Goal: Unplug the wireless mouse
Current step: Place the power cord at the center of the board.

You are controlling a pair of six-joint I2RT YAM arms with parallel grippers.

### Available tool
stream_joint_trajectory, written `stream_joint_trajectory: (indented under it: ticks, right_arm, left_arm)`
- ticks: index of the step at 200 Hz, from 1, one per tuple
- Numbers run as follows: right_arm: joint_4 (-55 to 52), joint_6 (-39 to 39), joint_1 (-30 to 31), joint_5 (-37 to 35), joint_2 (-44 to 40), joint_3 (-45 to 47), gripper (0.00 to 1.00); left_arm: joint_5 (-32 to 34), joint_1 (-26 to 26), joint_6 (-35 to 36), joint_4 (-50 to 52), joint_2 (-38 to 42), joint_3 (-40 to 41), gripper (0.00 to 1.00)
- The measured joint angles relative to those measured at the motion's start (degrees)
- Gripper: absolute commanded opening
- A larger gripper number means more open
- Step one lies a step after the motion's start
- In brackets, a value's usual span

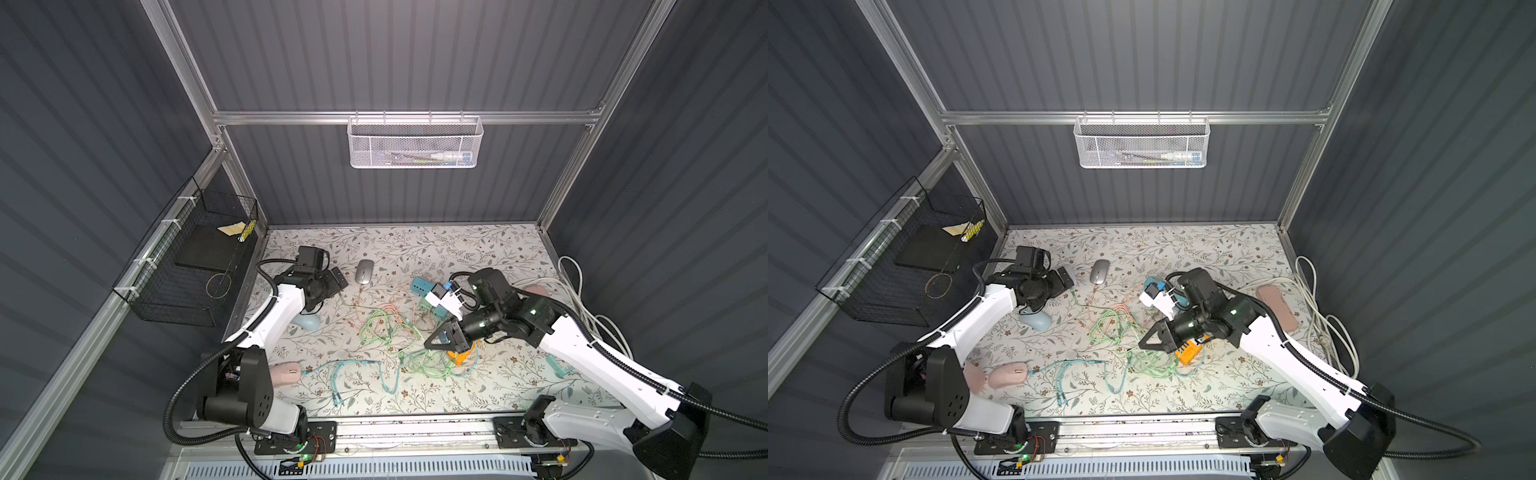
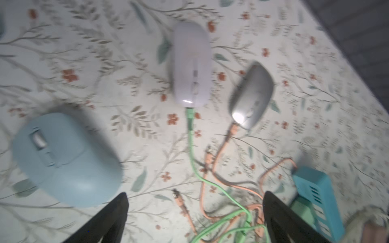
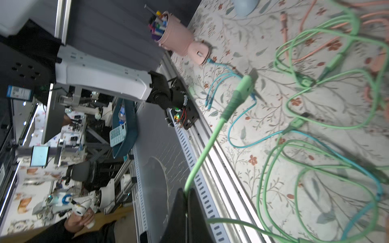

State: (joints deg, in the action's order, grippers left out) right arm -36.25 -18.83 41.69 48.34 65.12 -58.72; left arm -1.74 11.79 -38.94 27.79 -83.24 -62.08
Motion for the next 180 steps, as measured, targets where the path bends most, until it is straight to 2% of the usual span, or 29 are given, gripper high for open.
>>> stream_joint_trajectory:
  ticks: [23,59,83,90,99,109,127,138,180]
  right_arm:
    - [1.42,-2.86,-0.61,-2.51,-2.82,2.95,0.00]
    - [2.08,-5.49,-4.83,-12.83,-1.07,6.45,0.00]
    - [2.82,-6.05,-4.98,-18.21,5.09,8.11,0.10]
    - [3.26,-6.21,-5.27,-19.67,6.64,8.83,0.17]
    - [3.56,-6.49,-5.99,-21.24,8.17,9.66,0.20]
    - [3.96,-7.30,-7.41,-23.08,9.49,10.49,0.28]
    - [4.98,-8.02,-9.66,-25.55,11.28,10.82,0.36]
    - [5.84,-7.91,-10.34,-26.45,12.50,10.60,0.45]
    - [7.39,-8.76,-10.43,-29.90,15.67,8.92,0.48]
  left_arm:
    - [-5.40,0.50,0.87,-6.40,1.64,0.83,1.00]
    - [-10.58,0.48,2.05,-10.91,1.49,1.27,1.00]
    - [-13.22,0.48,3.28,-11.39,0.63,0.92,1.00]
    - [-13.94,0.48,3.69,-11.28,0.24,0.44,1.00]
    - [-14.91,0.48,4.31,-11.13,-0.37,-0.48,1.00]
    - [-15.96,0.48,5.18,-11.02,-1.05,-1.90,1.00]
    - [-17.00,0.48,7.04,-11.06,-1.68,-4.22,1.00]
    - [-17.46,0.48,7.78,-11.23,-1.68,-4.66,1.00]
    - [-18.97,0.48,9.01,-12.70,-1.62,-2.99,1.00]
